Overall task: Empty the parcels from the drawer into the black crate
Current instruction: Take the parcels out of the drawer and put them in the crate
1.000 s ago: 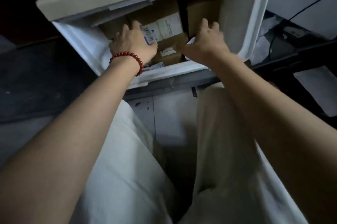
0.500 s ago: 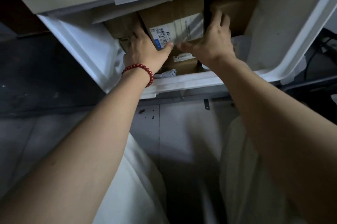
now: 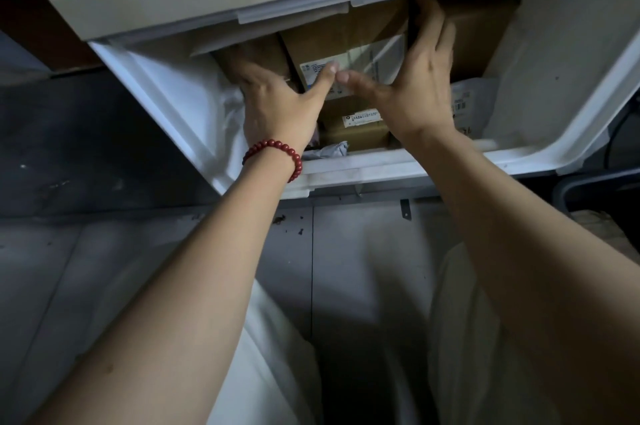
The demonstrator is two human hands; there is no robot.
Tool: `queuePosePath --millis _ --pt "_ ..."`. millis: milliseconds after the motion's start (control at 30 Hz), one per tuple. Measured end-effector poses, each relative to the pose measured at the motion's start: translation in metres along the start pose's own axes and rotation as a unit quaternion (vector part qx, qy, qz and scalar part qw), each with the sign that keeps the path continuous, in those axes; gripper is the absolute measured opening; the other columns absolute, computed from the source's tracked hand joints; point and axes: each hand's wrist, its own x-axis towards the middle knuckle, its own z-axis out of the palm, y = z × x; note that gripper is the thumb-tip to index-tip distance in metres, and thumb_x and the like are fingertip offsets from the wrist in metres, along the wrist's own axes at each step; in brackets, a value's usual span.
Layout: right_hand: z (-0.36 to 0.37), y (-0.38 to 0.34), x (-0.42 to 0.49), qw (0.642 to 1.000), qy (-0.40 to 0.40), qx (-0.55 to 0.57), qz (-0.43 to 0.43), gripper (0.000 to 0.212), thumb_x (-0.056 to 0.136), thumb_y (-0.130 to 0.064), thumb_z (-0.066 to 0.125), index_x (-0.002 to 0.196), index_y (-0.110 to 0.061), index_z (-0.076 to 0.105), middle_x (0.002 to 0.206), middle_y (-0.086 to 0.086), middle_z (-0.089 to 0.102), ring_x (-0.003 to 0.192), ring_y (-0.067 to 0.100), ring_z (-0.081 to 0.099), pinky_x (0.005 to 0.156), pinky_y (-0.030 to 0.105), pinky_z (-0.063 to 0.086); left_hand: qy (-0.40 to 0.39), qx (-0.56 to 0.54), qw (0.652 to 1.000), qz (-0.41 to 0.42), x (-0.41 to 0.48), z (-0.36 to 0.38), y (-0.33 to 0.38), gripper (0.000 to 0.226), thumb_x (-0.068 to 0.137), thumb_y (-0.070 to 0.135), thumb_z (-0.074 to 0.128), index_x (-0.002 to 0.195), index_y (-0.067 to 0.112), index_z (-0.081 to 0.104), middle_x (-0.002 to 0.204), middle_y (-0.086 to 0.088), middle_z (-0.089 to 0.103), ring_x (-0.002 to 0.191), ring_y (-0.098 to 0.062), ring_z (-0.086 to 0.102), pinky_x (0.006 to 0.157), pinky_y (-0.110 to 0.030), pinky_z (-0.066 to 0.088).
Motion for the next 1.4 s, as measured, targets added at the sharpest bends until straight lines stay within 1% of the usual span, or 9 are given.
queuePosePath --millis 200,400,567,700,867,933,1033,1267,1400 --pt "0.006 -0.011 -0.001 0.999 0.028 -0.031 -0.031 0.097 0.076 -0.05 0.074 0.147 -0.006 0.024 0.145 0.014 0.029 0.135 0.026 0.032 0.103 0.026 0.031 0.013 -0.057 0.998 -0.021 0.003 -0.012 -0.004 0.108 0.075 0.07 0.059 0.149 0.005 0.013 0.15 -0.011 0.035 0.125 -0.022 0.047 0.064 -0.011 0.032" --pt "0.003 0.0 0.003 0.999 -0.032 0.018 0.026 0.105 0.075 -0.035 0.081 0.151 -0.006 0.013 0.151 0.011 0.028 0.14 0.022 0.029 0.115 0.028 0.025 -0.127 -0.078 0.988 0.028 0.01 -0.003 -0.004 0.087 0.083 0.051 0.066 0.15 0.02 0.02 0.146 0.0 0.043 0.13 -0.018 0.045 0.104 -0.03 0.037" --pt "-0.008 0.008 0.006 0.998 -0.042 0.036 0.013 0.078 0.082 -0.016 0.073 0.145 -0.007 0.028 0.14 0.011 0.041 0.131 0.02 0.04 0.109 0.03 0.034 -0.118 -0.154 0.981 0.023 0.015 0.001 -0.005 0.077 0.086 0.032 0.068 0.148 0.018 0.024 0.14 0.001 0.048 0.127 -0.015 0.048 0.105 -0.04 0.042" --pt "-0.016 0.005 0.001 0.997 -0.044 0.06 0.021 0.07 0.086 -0.014 0.068 0.144 -0.01 0.03 0.137 0.012 0.04 0.123 0.018 0.035 0.095 0.014 0.033 -0.099 -0.225 0.969 0.007 -0.002 0.001 -0.008 0.076 0.085 0.031 0.07 0.145 0.023 0.025 0.139 -0.001 0.044 0.125 -0.017 0.047 0.101 -0.042 0.046" --pt "-0.041 0.007 -0.013 0.992 -0.084 0.082 0.045 0.069 0.087 -0.015 0.067 0.146 -0.02 0.03 0.137 0.009 0.038 0.096 -0.005 0.033 0.076 -0.011 0.025 -0.134 -0.252 0.958 0.011 -0.031 -0.007 -0.012 0.078 0.084 0.029 0.071 0.146 0.027 0.024 0.129 0.001 0.044 0.12 -0.013 0.046 0.101 -0.04 0.046" --pt "-0.053 0.003 -0.022 0.989 -0.093 0.104 0.052 0.069 0.087 -0.013 0.067 0.145 -0.021 0.031 0.123 0.0 0.042 0.109 0.005 0.038 0.093 0.001 0.033 -0.152 -0.264 0.952 0.006 -0.042 -0.011 -0.011 0.08 0.083 0.028 0.072 0.147 0.029 0.024 0.133 -0.004 0.044 0.122 -0.017 0.047 0.099 -0.043 0.047" --pt "-0.069 -0.004 -0.035 0.986 -0.107 0.118 0.055 0.07 0.085 -0.009 0.069 0.144 -0.017 0.033 0.117 -0.002 0.049 0.124 0.032 0.041 0.105 0.044 0.041 -0.141 -0.271 0.952 0.013 -0.058 -0.021 -0.005 0.081 0.081 0.032 0.073 0.146 0.035 0.026 0.132 -0.007 0.04 0.12 -0.015 0.045 0.1 -0.044 0.046" --pt "-0.091 -0.013 -0.073 0.976 -0.113 0.157 0.1 0.077 0.084 -0.012 0.071 0.146 -0.029 0.028 0.128 0.008 0.049 0.124 0.029 0.047 0.1 0.05 0.045 -0.172 -0.294 0.94 0.029 -0.082 -0.038 -0.001 0.073 0.084 0.033 0.069 0.144 0.04 0.028 0.134 0.008 0.053 0.12 -0.008 0.052 0.102 -0.04 0.046" --pt "-0.1 -0.017 -0.08 0.974 -0.116 0.155 0.118 0.078 0.086 -0.014 0.068 0.149 -0.03 0.024 0.136 0.007 0.049 0.13 0.03 0.041 0.104 0.051 0.042 -0.189 -0.283 0.94 0.037 -0.1 -0.042 -0.006 0.071 0.087 0.039 0.065 0.145 0.046 0.024 0.115 0.027 0.057 0.093 0.025 0.052 0.075 -0.005 0.047"
